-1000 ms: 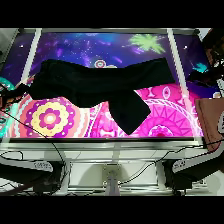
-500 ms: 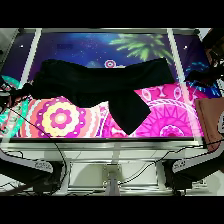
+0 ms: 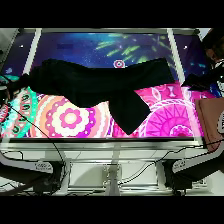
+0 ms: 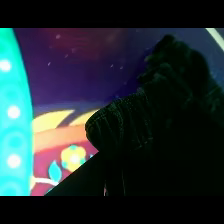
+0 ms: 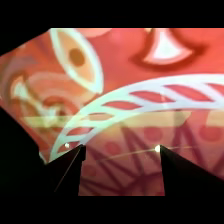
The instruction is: Fold the clothes and pants, and hang the long-sleeved shirts on hangers.
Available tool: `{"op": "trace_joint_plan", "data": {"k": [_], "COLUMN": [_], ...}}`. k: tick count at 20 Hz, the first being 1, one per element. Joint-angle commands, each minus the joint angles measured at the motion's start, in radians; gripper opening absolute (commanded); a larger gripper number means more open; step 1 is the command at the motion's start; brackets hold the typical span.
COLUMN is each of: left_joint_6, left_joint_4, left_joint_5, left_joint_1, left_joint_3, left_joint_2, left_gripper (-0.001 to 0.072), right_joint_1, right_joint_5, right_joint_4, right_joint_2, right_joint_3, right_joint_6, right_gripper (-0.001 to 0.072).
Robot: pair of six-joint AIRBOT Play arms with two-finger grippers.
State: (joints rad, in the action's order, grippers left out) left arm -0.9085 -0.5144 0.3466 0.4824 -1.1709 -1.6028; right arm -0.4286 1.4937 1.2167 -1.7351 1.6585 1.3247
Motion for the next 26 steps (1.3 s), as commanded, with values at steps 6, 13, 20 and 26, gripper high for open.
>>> {"op": "trace_joint_plan", "data": {"k": [6, 13, 20, 26], "left_joint_6": [0.045, 0.045, 0.045, 0.04], "left_joint_4": [-0.088, -0.087, -0.087, -0.088], "left_joint_5": [0.072, 0.168, 0.167, 0.185], "left_joint_1": [-0.011, -0.011, -0.004, 0.1], "left_joint_3": [-0.01, -0.008, -0.008, -0.008], "left_joint_2": [0.271, 0.272, 0.275, 0.359], "left_gripper": [0.0066, 0.0066, 0.0066, 0.0065], "right_joint_1": [0.216, 0.385, 0.418, 0.262], "right_joint_5": [0.031, -0.213, -0.389, -0.383], "right_joint_4": [-0.201, -0.289, -0.294, -0.086], "right_joint_2": [0.0, 0.0, 0.026, 0.135], "right_joint_3": [-0.35, -0.533, -0.497, -0.337], "right_joint_6": [-0.071, -0.003, -0.01, 0.059], "right_gripper": [0.0511, 0.0371, 0.0026, 0.0021]}}
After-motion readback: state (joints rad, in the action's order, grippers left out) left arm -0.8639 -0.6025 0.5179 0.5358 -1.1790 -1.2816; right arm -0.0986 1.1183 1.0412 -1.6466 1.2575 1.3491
